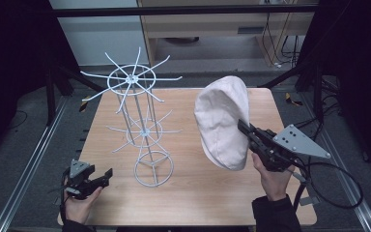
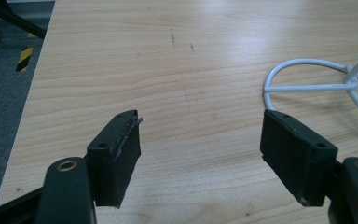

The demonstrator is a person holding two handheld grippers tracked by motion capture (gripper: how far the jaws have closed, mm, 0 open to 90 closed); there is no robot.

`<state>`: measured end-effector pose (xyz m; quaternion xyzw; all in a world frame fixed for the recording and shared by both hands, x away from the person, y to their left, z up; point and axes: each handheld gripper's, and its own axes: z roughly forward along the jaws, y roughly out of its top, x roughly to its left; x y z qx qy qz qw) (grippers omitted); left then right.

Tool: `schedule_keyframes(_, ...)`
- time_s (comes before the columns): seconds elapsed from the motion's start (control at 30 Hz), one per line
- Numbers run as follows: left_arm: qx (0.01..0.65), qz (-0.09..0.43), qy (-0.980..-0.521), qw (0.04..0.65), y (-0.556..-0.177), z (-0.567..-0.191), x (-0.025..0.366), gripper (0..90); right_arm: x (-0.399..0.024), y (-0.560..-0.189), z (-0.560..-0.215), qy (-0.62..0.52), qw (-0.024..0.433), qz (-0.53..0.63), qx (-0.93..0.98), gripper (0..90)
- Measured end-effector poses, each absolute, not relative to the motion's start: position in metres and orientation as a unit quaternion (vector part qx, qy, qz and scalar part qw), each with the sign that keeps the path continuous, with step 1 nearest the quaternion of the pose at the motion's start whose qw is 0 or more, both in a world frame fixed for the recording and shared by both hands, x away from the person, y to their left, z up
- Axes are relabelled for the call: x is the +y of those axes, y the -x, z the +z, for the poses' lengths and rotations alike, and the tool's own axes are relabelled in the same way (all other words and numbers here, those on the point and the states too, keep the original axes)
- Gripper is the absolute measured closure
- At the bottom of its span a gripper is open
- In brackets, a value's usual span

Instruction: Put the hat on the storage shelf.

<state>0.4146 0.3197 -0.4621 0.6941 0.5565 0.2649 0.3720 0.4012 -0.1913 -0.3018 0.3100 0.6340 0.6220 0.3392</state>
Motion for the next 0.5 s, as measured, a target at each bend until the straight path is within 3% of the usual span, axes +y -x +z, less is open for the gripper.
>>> schedule_keyframes(0.5, 0.556, 0.265, -0.694, 0.371, -0.415, -0.462, 0.320, 28.5, -0.182, -0.388, -0.273, -0.259, 0.352, 0.662, 0.609, 88.8)
